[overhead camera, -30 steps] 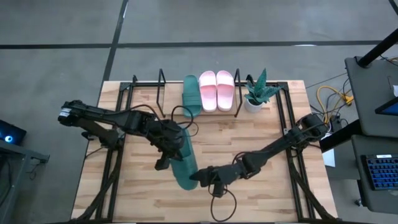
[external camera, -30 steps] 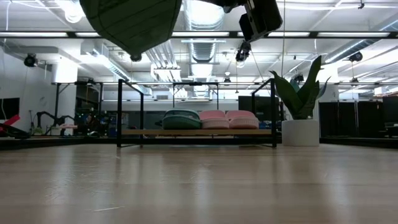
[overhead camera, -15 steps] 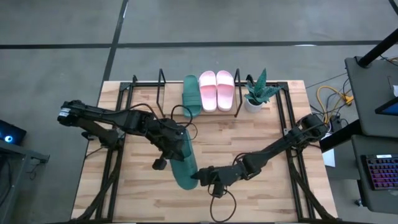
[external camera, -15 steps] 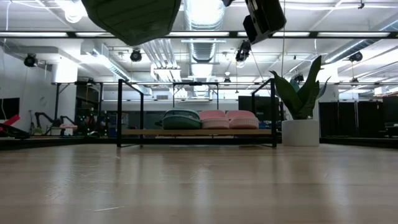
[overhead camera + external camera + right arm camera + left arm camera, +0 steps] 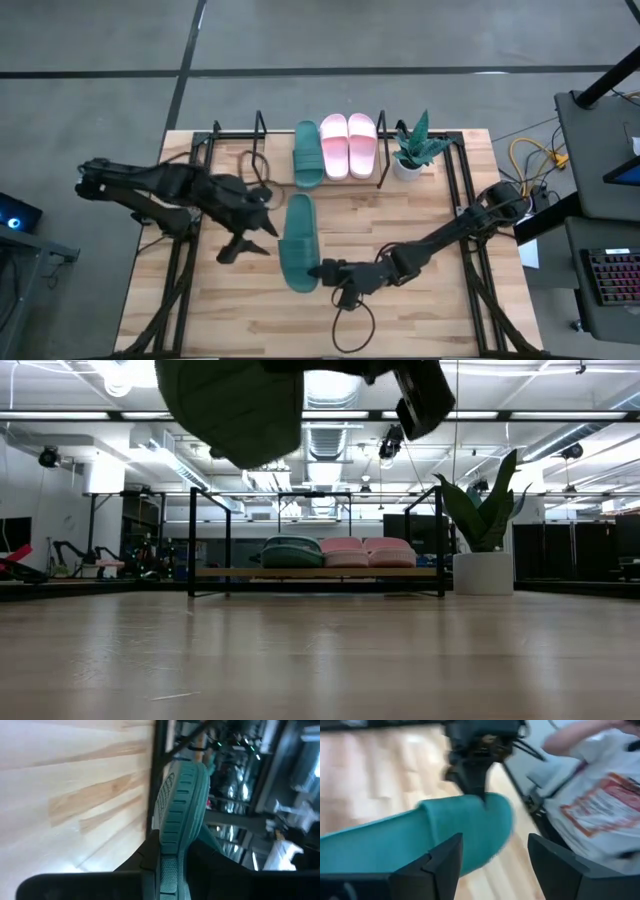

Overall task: Pick and place slides into the shelf
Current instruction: Put the green slipper on the shelf

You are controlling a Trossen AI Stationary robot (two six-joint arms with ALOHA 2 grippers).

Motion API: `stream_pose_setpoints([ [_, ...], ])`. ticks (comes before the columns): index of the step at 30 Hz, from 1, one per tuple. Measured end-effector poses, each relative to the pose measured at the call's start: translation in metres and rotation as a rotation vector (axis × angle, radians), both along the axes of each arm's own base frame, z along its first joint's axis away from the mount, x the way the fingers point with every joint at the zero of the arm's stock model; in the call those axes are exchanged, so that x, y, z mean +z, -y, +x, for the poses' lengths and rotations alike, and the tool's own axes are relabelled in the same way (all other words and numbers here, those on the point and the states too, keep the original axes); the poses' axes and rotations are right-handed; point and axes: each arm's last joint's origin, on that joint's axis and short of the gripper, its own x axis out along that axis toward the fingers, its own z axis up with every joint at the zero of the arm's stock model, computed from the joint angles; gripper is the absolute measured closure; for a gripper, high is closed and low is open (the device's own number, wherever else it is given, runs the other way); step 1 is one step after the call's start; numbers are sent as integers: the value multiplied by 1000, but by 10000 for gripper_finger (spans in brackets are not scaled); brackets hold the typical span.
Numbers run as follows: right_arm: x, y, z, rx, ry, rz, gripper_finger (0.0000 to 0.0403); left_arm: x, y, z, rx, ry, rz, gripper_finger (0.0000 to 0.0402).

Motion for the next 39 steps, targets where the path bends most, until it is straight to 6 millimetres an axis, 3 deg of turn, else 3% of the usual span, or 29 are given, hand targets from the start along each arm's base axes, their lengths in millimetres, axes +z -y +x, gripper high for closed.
stream_pose_setpoints([
  [3, 4, 0, 0, -53, 48, 41, 357, 7, -1, -14, 84, 44, 77, 192],
  [7, 8, 7, 4, -103, 87, 73, 357, 5, 1, -19, 210, 61, 245, 192],
  [20, 11, 38, 17, -215, 127, 140, 357, -30, 27, 13, 307, -61, 554, 192],
  [30, 12, 39, 17, -234, 143, 157, 358, -45, 32, 31, 386, -82, 630, 192],
  [39, 14, 51, 21, -266, 155, 158, 358, -48, 35, 33, 374, -90, 634, 192],
])
